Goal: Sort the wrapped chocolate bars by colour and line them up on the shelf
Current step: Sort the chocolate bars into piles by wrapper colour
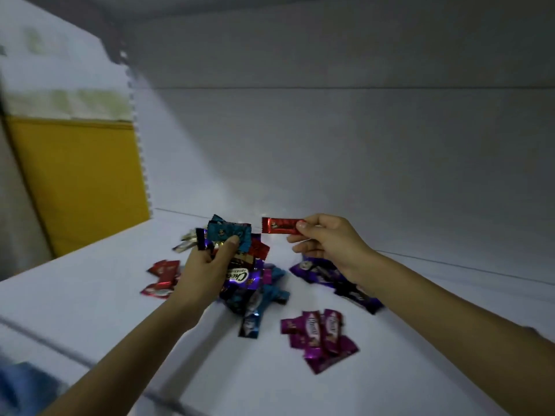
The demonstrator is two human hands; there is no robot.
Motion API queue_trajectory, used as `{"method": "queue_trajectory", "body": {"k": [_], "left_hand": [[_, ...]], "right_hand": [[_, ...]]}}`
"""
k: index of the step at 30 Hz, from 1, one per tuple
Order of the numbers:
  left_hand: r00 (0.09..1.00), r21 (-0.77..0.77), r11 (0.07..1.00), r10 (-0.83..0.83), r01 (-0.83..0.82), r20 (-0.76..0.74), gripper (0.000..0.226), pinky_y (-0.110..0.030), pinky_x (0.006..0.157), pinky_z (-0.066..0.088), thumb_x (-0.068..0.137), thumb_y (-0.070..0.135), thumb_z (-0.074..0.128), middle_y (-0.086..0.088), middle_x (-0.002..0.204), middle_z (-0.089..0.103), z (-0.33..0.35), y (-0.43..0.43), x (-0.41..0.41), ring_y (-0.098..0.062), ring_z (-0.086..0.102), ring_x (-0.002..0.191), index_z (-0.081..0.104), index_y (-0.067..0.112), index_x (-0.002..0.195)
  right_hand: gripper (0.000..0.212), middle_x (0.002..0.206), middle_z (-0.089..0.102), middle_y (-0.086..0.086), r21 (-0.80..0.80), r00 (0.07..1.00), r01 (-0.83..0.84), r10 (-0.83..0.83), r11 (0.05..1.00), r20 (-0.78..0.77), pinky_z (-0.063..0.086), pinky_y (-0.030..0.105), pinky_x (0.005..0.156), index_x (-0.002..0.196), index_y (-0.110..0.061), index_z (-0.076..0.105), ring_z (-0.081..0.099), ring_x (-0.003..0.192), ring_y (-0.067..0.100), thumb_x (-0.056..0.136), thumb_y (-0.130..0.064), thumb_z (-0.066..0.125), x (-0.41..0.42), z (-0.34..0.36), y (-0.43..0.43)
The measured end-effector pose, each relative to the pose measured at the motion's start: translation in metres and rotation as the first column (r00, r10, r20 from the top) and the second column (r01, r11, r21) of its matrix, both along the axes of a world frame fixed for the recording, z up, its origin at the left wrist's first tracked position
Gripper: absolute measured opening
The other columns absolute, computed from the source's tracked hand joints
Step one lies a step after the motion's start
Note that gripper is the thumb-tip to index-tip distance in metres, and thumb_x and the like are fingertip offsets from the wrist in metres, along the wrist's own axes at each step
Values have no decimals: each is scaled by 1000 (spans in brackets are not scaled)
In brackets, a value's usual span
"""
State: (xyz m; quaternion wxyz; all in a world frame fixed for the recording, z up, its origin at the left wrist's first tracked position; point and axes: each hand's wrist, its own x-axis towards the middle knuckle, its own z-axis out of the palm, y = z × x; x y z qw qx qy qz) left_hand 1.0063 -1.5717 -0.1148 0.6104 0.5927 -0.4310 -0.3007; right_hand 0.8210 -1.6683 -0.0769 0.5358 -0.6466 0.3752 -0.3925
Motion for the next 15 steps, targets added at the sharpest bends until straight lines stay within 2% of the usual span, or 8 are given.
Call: {"method": "queue_trajectory", "body": {"k": [5, 8, 10, 13, 15], "left_hand": [[992, 12, 994, 112, -111, -56, 28, -14, 43, 45, 96, 31, 53, -3, 62, 72, -10, 36, 60, -10, 66, 50, 65, 9, 82], [982, 16, 983, 183, -182, -54, 26, -15, 44, 47, 96, 30, 52, -1, 61, 72, -16, 54, 88, -9, 67, 51, 64, 11, 84], [976, 9, 977, 214, -213, -45, 26, -14, 43, 46, 96, 30, 52, 1, 59, 71, -19, 62, 102, -8, 66, 49, 64, 11, 84], [974, 19, 975, 222, -221, -41, 26, -13, 42, 45, 96, 32, 52, 1, 58, 70, -23, 67, 114, -7, 64, 48, 63, 12, 84], [975, 17, 976, 216, -215, -55, 27, -14, 42, 45, 96, 31, 51, 0, 59, 71, -24, 66, 119, -7, 64, 48, 63, 11, 84]], "right_hand": [[8, 71, 73, -2, -52, 995, -70, 66, 996, -80, 48, 17, 53, 91, -11, 64, 63, 54, 6, 93, -17, 59, 62, -6, -1], [9, 63, 70, -2, -123, 971, -144, 116, 982, -210, 41, 14, 41, 85, -10, 62, 56, 44, 2, 92, -14, 60, 108, -9, 0], [10, 65, 69, 1, -124, 942, -209, 166, 970, -293, 37, 14, 38, 83, -10, 62, 52, 40, 3, 92, -13, 60, 136, -12, -1], [11, 69, 68, -3, -209, 850, -302, 164, 930, -500, 41, 19, 46, 84, -14, 65, 54, 51, 7, 90, -23, 62, 166, -18, -2], [16, 72, 64, -7, -367, 787, -317, 27, 874, -616, 46, 24, 59, 87, -16, 66, 60, 65, 9, 88, -32, 64, 177, -20, -3]]}}
